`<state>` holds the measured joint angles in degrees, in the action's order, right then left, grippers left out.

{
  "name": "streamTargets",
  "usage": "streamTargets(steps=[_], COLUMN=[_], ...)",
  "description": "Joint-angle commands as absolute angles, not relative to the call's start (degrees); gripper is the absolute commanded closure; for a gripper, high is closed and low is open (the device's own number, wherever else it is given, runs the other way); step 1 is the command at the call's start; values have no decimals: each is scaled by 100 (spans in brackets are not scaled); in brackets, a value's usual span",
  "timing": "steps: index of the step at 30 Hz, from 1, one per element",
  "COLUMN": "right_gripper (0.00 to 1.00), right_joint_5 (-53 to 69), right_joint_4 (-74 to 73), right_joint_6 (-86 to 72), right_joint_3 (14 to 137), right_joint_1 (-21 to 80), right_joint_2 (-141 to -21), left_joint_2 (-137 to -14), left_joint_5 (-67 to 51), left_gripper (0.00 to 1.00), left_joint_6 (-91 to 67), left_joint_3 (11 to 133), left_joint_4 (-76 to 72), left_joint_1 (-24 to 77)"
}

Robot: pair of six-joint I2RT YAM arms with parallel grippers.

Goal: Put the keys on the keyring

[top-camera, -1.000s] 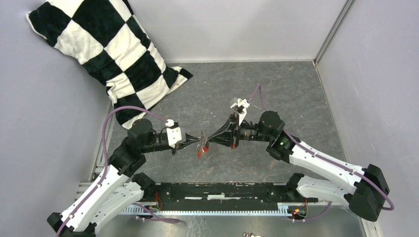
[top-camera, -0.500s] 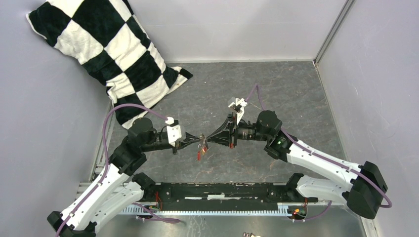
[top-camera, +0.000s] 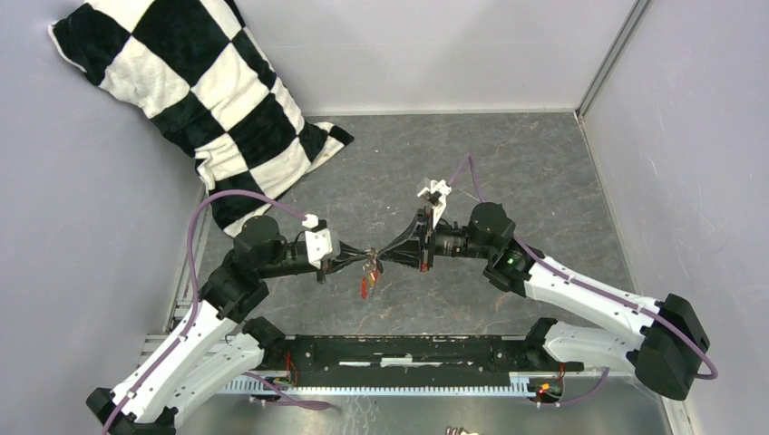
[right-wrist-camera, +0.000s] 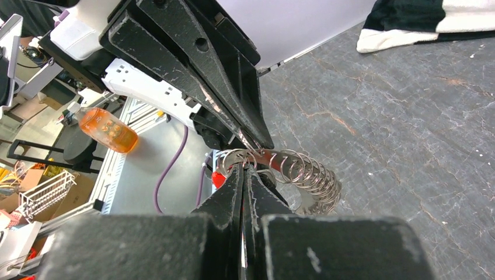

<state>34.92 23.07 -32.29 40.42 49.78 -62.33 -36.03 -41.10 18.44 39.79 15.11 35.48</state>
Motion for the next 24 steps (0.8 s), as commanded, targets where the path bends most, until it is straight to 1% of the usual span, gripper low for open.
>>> streamTargets(steps=[1,10,24], right_gripper=[99,100,99], right_joint_5=[3353,3152,3182], right_joint_4=[2569,2636,2816], right_joint_6=[-3275,-3336,-3481], right_joint_3=[4087,4078,4080], right_joint_1=[5001,5003,4995], right_joint_2=[-6266,-6228,-6205], left_joint_2=[-3528,-3480,-3490], left_joint_5=[-4281,-4388,-4446], left_gripper=[98,98,98], left_joint_6=[1688,1881,2027], left_joint_3=[4245,4245,4220], left_joint_4=[1258,1430,1517], left_joint_1=[3560,3568,3560])
